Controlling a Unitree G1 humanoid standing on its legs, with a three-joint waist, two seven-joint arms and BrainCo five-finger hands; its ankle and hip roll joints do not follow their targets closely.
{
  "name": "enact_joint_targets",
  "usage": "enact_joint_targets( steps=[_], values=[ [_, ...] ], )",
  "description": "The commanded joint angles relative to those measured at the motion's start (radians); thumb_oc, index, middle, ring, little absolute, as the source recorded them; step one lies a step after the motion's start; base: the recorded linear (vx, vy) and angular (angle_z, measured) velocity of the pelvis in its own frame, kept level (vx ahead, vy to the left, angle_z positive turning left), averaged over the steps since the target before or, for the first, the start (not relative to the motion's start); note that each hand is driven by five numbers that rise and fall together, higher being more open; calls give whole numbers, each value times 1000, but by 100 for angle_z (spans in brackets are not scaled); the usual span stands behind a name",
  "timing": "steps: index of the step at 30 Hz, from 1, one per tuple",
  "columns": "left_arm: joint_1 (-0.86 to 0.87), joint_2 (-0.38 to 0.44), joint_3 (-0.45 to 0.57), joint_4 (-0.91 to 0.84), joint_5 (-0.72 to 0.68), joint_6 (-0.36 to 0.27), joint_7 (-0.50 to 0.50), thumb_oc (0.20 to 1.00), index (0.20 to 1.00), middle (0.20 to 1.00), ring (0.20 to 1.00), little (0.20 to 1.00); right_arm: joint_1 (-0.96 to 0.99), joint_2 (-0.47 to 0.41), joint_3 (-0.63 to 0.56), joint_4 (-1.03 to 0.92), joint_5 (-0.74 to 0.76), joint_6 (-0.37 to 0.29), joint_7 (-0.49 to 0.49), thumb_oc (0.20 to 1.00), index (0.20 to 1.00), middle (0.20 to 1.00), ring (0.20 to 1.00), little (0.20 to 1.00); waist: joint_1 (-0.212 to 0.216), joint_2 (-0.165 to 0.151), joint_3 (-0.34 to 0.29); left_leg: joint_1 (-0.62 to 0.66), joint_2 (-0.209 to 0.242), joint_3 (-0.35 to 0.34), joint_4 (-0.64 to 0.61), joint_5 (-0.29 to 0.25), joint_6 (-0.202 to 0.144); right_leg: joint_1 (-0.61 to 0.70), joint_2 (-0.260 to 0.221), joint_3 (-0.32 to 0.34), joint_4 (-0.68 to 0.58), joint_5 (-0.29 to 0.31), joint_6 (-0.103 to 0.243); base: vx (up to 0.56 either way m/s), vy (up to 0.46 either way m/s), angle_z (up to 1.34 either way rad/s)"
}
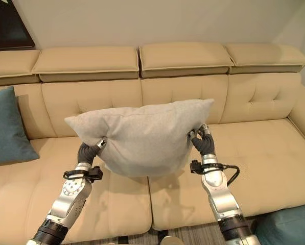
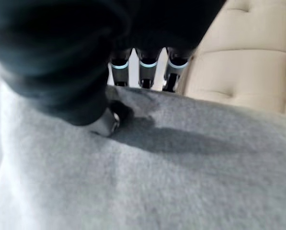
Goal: Pick up all the scattered cushions and arrange them neatly on the sofa.
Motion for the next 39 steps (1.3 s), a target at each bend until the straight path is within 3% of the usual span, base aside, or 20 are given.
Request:
enact_joint_targets(
  steps=[1,8,17,39],
  values=[
    [-215,-9,-76,-13,68,-111,32,200,200,200,200,200,-174,8,44,-15,-71,-79,-46,200,200,200,200,200,17,-17,-44,9,-12,36,10,-69,-33,40,-21,-34,15,-117,65,-22,-41,22],
    [-542,16,-144,171,53,-120,107,200,200,200,200,200,-462,-20,109,131,-101,-48,-159,200,200,200,200,200,15,-1,36,-145,-6,7,10,-20,-44,-109,-17,-33,11,-85,68,-95,-38,23],
    [-873,62,-224,431,50,-146,138,200,200,200,200,200,-768,-103,200,371,-76,-39,-199,200,200,200,200,200,1,31,53,-371,-11,-6,10,54,-74,-330,-31,-23,39,-40,69,-56,-8,-3],
    [-984,67,-240,559,9,-148,129,200,200,200,200,200,-946,-144,300,566,-67,-23,-198,200,200,200,200,200,19,32,80,-495,-17,-18,10,78,-97,-448,-39,-28,36,-13,80,-3,-7,4]
  ],
)
